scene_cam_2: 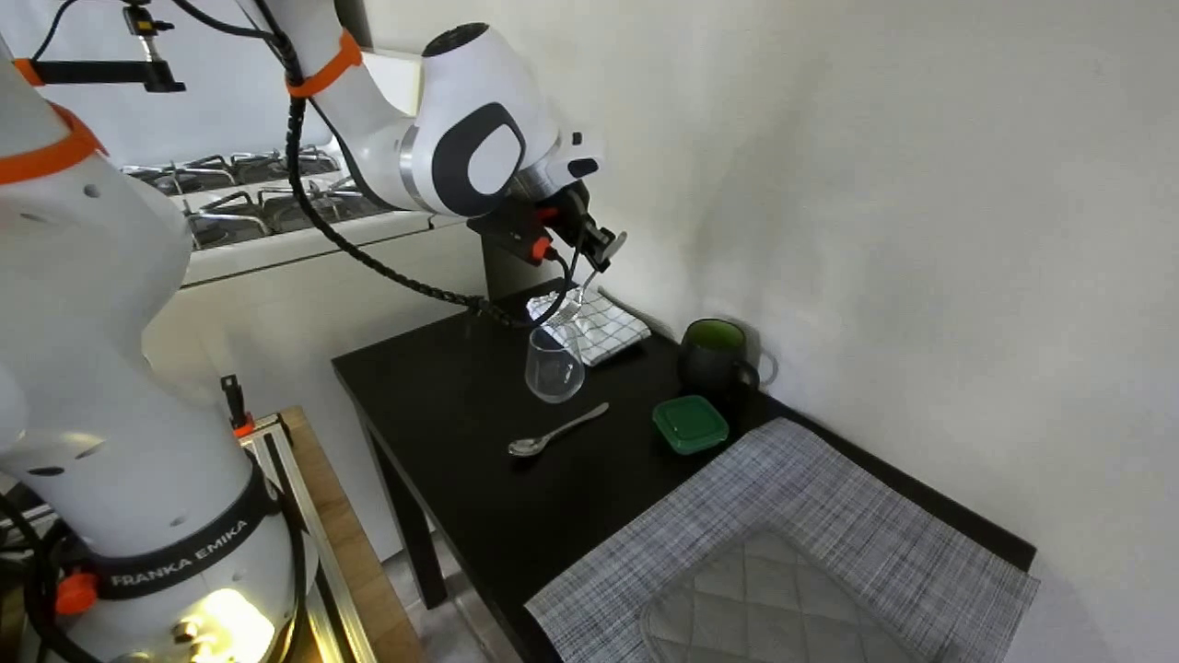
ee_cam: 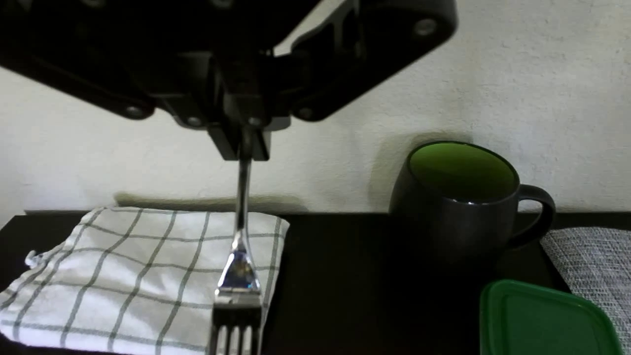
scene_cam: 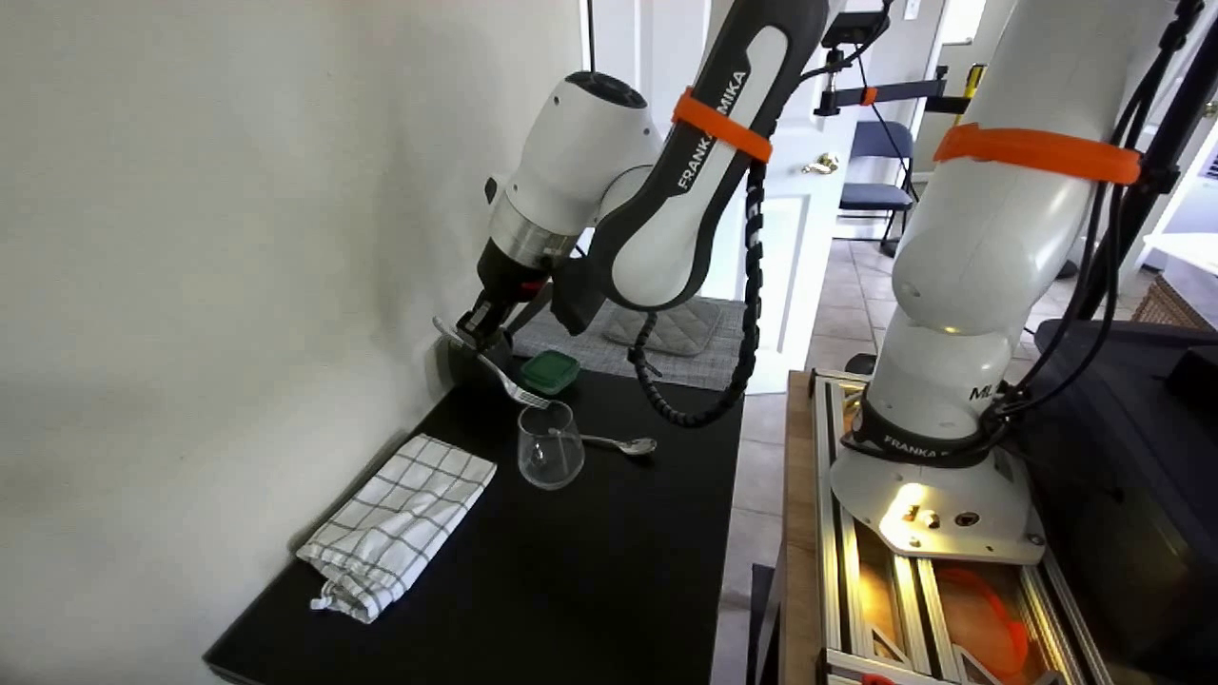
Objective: Put the fork in the glass cup
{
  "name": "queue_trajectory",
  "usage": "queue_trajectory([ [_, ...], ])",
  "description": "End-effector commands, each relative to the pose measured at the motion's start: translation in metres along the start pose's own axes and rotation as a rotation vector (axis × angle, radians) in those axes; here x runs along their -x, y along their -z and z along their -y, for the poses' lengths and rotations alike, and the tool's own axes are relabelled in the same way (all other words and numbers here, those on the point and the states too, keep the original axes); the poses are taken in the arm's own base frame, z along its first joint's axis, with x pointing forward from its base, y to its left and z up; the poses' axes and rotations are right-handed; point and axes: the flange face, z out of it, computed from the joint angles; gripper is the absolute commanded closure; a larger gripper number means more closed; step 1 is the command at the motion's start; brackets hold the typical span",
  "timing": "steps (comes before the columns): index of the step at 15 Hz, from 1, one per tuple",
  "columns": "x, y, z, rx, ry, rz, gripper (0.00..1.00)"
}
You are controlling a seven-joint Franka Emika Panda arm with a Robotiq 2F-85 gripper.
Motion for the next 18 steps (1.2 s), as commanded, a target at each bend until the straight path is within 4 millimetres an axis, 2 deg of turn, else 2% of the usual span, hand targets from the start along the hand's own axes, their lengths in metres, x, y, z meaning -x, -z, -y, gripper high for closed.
queue_trajectory([
  [1, 0.003, -0.002, 0.001, 0.019, 0.006, 0.021, 0.98],
  [11, 0.012, -0.009, 0.012, 0.032, 0.012, 0.059, 0.98],
  [18, 0.007, -0.007, 0.015, 0.022, -0.049, 0.003, 0.98],
])
